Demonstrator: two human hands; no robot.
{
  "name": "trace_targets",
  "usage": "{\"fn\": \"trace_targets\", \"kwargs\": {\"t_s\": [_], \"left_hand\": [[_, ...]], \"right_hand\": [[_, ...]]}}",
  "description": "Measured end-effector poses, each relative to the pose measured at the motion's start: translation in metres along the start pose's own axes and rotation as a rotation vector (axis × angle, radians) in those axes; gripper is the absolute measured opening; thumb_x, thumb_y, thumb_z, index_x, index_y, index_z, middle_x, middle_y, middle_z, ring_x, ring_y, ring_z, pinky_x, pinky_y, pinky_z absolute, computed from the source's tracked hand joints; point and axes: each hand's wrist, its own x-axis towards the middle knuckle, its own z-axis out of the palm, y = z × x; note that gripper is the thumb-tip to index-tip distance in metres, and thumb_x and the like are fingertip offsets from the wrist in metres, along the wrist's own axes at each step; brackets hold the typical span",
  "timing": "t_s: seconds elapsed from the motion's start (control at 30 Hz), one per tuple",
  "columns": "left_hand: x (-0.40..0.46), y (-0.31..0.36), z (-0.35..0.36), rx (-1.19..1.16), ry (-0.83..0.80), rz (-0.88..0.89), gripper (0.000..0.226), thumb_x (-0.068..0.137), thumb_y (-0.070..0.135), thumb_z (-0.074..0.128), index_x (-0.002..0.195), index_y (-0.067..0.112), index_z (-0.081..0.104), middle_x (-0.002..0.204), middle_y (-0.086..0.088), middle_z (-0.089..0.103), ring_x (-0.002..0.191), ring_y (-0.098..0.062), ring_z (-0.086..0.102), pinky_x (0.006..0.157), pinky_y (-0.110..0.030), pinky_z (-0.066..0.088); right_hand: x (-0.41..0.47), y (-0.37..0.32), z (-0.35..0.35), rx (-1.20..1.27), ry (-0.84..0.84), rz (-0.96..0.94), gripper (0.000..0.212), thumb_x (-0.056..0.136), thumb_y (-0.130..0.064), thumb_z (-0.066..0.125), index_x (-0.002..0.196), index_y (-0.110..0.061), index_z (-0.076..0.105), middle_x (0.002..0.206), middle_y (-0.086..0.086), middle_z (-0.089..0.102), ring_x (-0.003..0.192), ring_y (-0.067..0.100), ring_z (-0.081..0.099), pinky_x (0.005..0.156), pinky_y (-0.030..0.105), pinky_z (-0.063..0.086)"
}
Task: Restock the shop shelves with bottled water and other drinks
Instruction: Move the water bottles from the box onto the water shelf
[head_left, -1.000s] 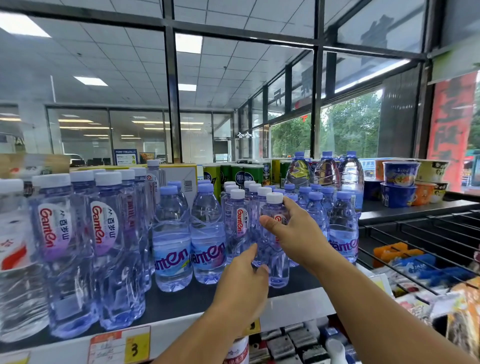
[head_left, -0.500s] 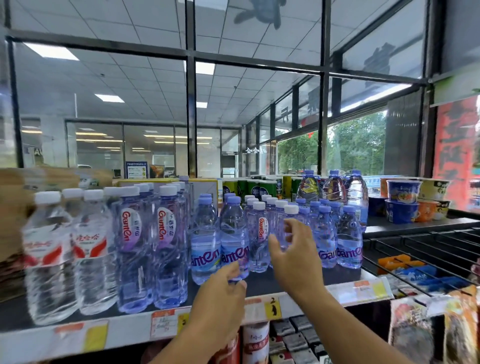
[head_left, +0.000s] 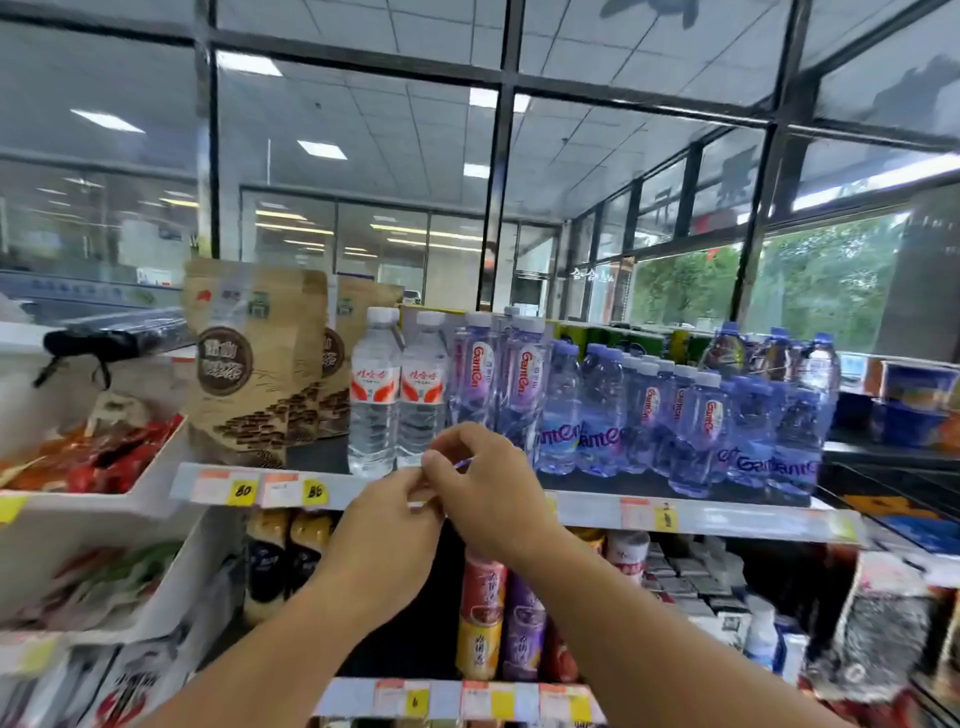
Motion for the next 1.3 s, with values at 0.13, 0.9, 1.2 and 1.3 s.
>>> {"fn": "trace_targets", "kwargs": {"t_s": [0.13,0.9,1.2,1.3], "left_hand": [[-0.049,-0.032,-0.064,0.015,0.111,-0.1,0.04,0.092,-0.009,0.046,0.09,0.023,0.07,0.072,0.001,0.071,0.057,-0.009,0.059,0.05,-0.016,0.044],[-0.472,-0.557,-0.018,-0.113,0.205,-1.523,0.029,0.095,0.02,0.051,0.072,0.005,0.058,0.1,-0.028,0.066,0.093,-0.043,0.062,0.065,-0.035,0.047],[-0.578,-0.722,0.142,-0.319,0.233,-1.766,0.036,0.099,0.019,0.051,0.134,0.014,0.052,0.124,-0.008,0.063,0.113,-0.026,0.061,0.095,-0.034,0.049],[-0.595,-0.763,0.176,-0.322,0.306,-1.814,0.022,0.1,0.023,0.047,0.121,0.026,0.053,0.113,-0.002,0.065,0.101,-0.019,0.064,0.092,-0.033,0.052]], "right_hand": [[-0.023,-0.045,0.073,0.031,-0.152,-0.075,0.019,0.095,-0.034,0.058,0.103,-0.021,0.068,0.099,-0.004,0.07,0.093,0.015,0.063,0.084,0.036,0.053],[-0.45,0.191,0.603,-0.196,-1.461,0.185,0.031,0.084,-0.047,0.047,0.078,-0.02,0.061,0.083,-0.001,0.068,0.082,0.021,0.066,0.074,0.04,0.054],[-0.608,0.38,0.691,-0.423,-1.564,0.507,0.049,0.095,-0.036,0.055,0.142,-0.022,0.045,0.126,0.008,0.063,0.113,0.03,0.061,0.092,0.038,0.052],[-0.641,0.422,0.723,-0.433,-1.532,0.505,0.056,0.095,-0.031,0.057,0.146,-0.017,0.039,0.133,0.016,0.058,0.12,0.036,0.057,0.094,0.037,0.047]]}}
